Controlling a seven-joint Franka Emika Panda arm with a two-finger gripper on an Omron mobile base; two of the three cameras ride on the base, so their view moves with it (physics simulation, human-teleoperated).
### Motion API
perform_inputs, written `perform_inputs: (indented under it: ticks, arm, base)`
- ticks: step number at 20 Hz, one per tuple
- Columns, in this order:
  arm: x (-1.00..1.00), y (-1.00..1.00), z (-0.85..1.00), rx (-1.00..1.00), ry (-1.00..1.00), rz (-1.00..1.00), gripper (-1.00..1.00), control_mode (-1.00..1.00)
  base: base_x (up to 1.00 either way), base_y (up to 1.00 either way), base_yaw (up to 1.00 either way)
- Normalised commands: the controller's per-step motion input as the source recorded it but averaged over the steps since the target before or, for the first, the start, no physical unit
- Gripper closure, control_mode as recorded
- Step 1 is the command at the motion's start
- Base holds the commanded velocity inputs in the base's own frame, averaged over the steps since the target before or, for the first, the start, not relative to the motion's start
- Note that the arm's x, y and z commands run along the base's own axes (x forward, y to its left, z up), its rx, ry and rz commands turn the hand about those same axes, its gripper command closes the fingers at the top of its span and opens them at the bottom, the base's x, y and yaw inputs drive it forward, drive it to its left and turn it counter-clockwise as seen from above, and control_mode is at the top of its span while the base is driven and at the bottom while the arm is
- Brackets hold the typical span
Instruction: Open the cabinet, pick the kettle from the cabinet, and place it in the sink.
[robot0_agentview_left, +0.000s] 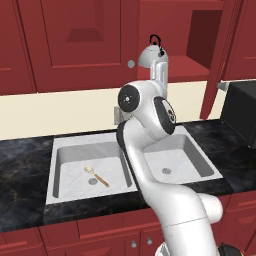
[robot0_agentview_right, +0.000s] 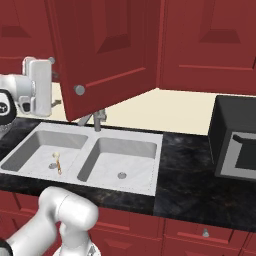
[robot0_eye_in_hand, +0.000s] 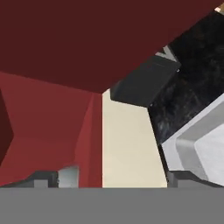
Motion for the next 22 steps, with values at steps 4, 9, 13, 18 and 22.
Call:
perform_inputs:
  ticks: [4,9,13,18,22]
  arm:
    - [0.03,-0.22,0.08,0.01,0.00,-0.32,-1.00,-1.00]
    - [-0.02,-0.24,0.02,0.00,-0.01,-0.24,-1.00,-1.00]
    - [-0.04,-0.20,-0.03,0.00,-0.19,-0.11,-1.00,-1.00]
    - [0.00,-0.11,-0.12,0.00,-0.26,-0.06,-1.00,-1.00]
    - [0.02,-0.14,-0.15,0.00,-0.16,-0.06,-1.00,-1.00]
  base:
    - [0.00,0.00,0.00]
    - [0.00,0.00,0.00]
    - [0.00,0.00,0.00]
    - [0.00,0.00,0.00]
    - [0.00,0.00,0.00]
